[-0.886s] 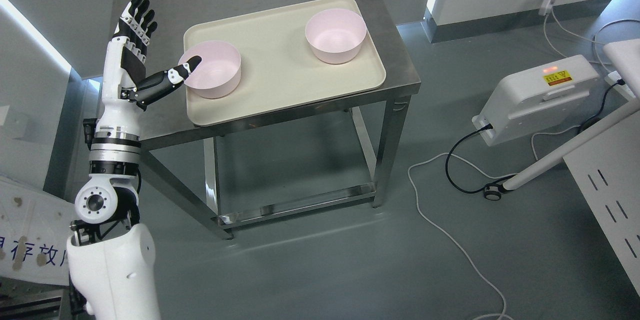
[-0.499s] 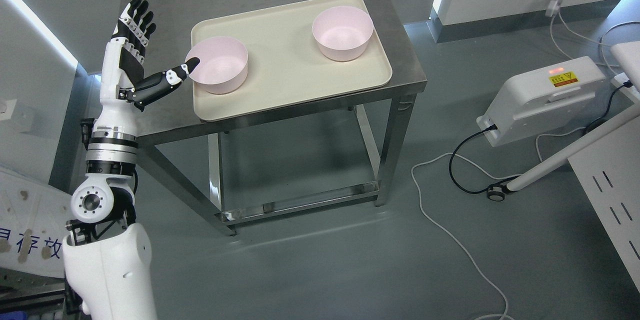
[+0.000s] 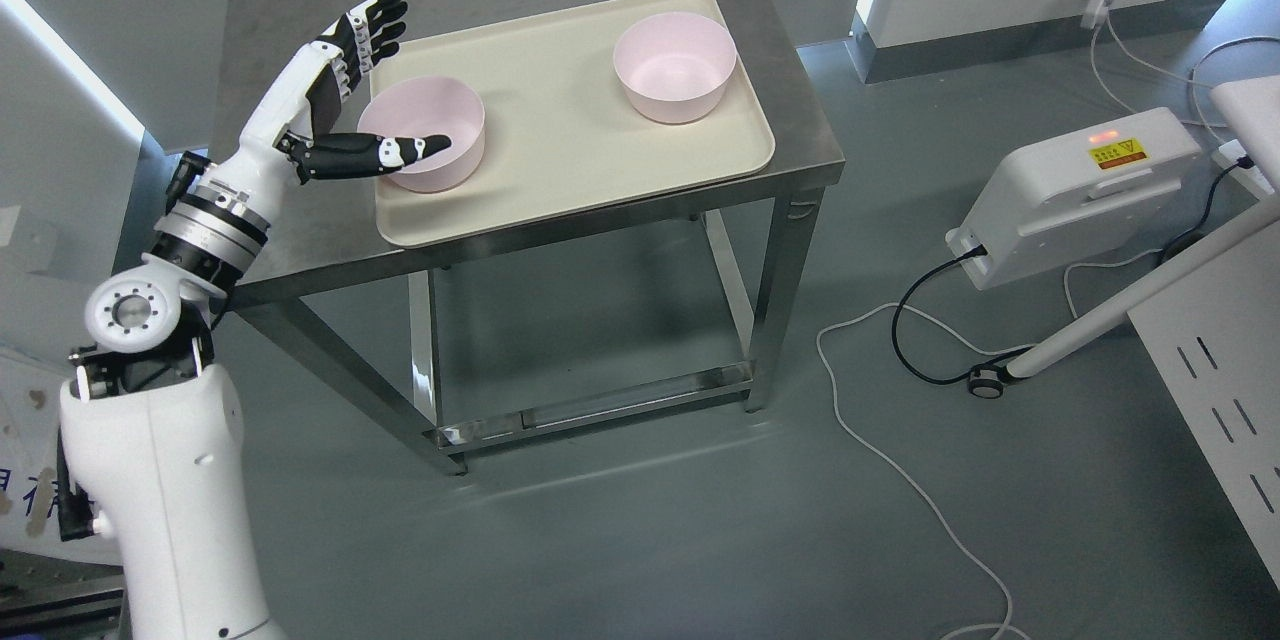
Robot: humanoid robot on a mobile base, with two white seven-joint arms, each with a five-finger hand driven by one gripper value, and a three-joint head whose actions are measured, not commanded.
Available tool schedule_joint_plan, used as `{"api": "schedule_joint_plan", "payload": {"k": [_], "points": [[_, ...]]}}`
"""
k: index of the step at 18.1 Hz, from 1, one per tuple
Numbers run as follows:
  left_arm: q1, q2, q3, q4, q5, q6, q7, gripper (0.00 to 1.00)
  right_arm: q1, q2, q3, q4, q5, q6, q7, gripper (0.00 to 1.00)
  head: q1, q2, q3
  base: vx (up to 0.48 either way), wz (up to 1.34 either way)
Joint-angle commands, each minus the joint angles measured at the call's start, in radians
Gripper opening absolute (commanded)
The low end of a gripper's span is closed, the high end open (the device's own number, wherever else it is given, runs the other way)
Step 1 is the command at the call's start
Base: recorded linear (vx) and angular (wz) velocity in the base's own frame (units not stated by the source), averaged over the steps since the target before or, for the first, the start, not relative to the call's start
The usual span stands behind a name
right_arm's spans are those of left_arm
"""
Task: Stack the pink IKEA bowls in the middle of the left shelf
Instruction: 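Move the left hand toward the pink bowl nearer the robot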
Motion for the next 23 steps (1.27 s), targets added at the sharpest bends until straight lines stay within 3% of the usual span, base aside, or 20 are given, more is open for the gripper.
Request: {"api": "schedule_joint_plan", "payload": {"k": [1,4,9,13,16,21,23], "points": [[-0.177,0.097,-0.028,0.266,-0.104,0.041,0.009,1.00,0.000,-0.017,0.000,0.000,0.000,0.001,0.000,1.00,0.0000,0.000,0.000,0.000,0.00],[-0.179,0.092,-0.045,0.280,-0.104,0.108,0.022,1.00,0.000,-0.017,0.000,0.000,0.000,0.001,0.000,1.00,0.0000,0.000,0.000,0.011,-0.03],[-0.179,0.090,-0.120,0.357,-0.115,0.112,0.018,0.91,0.000,-0.017,0.000,0.000,0.000,0.001,0.000,1.00,0.0000,0.000,0.000,0.020,0.00],[-0.183,0.089,-0.221,0.375,-0.149,0.112,0.019,0.90,0.000,-0.017,0.000,0.000,0.000,0.001,0.000,1.00,0.0000,0.000,0.000,0.001,0.01],[-0.199,0.081,-0.253,0.388,-0.150,0.109,0.018,0.79,0.001,-0.017,0.000,0.000,0.000,0.001,0.000,1.00,0.0000,0.000,0.000,0.002,0.01],[-0.219,0.097,-0.249,0.484,-0.273,-0.069,0.026,0.64,0.000,-0.017,0.000,0.000,0.000,0.001,0.000,1.00,0.0000,0.000,0.000,0.062,0.09],[-0.220,0.103,-0.249,0.481,-0.275,-0.078,0.017,0.59,0.000,-0.017,0.000,0.000,0.000,0.001,0.000,1.00,0.0000,0.000,0.000,0.122,0.00]]}}
